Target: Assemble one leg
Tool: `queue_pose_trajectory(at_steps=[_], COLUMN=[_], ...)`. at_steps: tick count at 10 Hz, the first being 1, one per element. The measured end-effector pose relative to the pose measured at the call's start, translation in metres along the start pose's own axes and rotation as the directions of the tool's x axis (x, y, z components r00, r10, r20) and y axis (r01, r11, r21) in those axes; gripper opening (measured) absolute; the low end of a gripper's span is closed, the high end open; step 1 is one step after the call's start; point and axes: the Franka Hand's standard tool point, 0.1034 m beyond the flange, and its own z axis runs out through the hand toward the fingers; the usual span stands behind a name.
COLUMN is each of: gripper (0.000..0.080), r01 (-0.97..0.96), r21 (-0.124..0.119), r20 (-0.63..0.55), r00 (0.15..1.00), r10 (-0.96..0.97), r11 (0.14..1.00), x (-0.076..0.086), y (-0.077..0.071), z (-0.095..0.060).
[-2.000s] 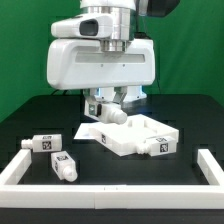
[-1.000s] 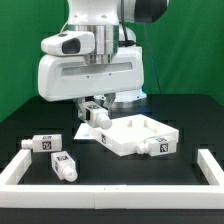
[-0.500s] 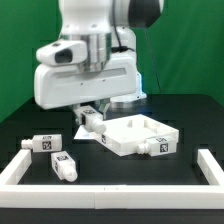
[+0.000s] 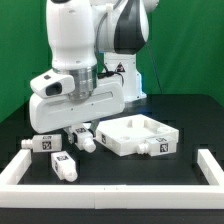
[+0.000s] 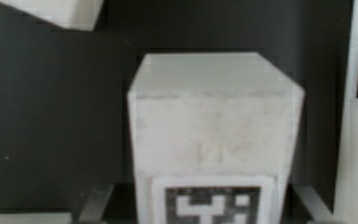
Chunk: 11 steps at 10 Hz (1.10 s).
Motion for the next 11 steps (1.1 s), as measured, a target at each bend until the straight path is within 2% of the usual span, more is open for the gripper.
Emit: queue_pose_trajectory(at_steps=[1, 4, 6, 9, 11], gripper=[0.0284, 0.0284, 0.0284, 0.0284, 0.0540], r01=[-0.001, 0.000, 0.002, 0.002, 0.002], r21=[0.000, -0.010, -0.025, -0.026, -0.026], r20=[0.000, 0.005, -0.008, -0.009, -0.009], r00=[1.000, 1.000, 1.000, 1.000, 1.000], r10=[0.001, 0.001, -0.002, -0.003, -0.003], r11=[1.000, 1.000, 1.000, 1.000, 1.000], x=[0.000, 0.000, 0.005, 0.006, 0.005], y=[0.002, 0.005, 0.007, 0.008, 0.008], z=[0.001, 0.020, 0.020, 0.020, 0.021])
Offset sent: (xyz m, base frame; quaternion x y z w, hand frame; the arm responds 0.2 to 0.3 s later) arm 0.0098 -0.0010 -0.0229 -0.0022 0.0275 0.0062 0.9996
